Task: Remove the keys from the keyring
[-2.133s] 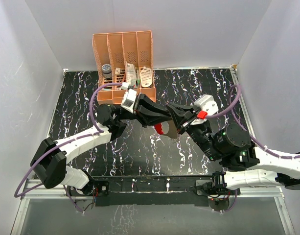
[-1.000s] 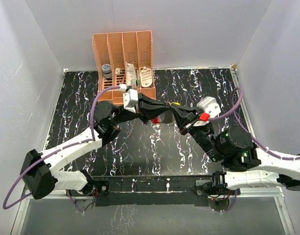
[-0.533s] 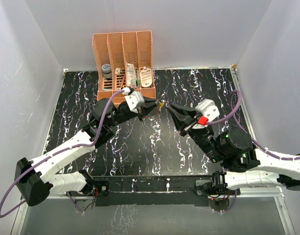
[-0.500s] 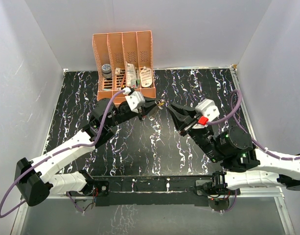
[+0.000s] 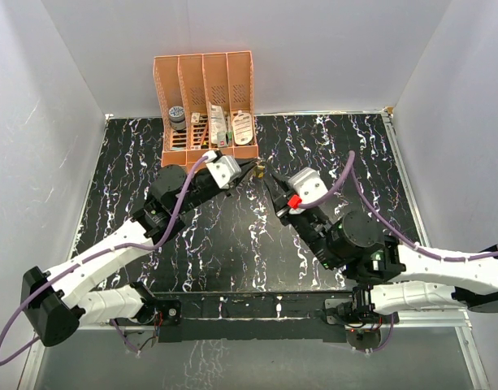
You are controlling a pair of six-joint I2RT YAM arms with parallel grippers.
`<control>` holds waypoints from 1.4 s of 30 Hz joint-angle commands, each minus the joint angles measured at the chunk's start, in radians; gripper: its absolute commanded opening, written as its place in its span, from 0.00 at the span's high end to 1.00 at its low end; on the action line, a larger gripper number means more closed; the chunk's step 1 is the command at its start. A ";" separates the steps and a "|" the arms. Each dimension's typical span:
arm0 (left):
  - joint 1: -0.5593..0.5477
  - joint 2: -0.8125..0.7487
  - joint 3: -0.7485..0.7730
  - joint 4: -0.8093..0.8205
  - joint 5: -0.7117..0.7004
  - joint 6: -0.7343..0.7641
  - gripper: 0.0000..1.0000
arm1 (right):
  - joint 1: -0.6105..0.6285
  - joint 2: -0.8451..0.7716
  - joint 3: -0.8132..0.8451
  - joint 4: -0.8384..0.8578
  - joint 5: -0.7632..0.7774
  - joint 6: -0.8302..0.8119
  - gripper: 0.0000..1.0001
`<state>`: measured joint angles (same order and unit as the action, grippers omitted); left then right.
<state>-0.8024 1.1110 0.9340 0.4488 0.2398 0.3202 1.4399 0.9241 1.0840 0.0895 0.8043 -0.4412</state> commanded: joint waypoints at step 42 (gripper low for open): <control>0.002 -0.104 -0.069 0.302 0.190 -0.233 1.00 | 0.004 0.018 -0.337 0.712 -0.146 -0.311 0.59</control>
<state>-0.8024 1.0176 0.8505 0.6907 0.4065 0.0940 1.4395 0.9676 0.7193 0.7311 0.6586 -0.7242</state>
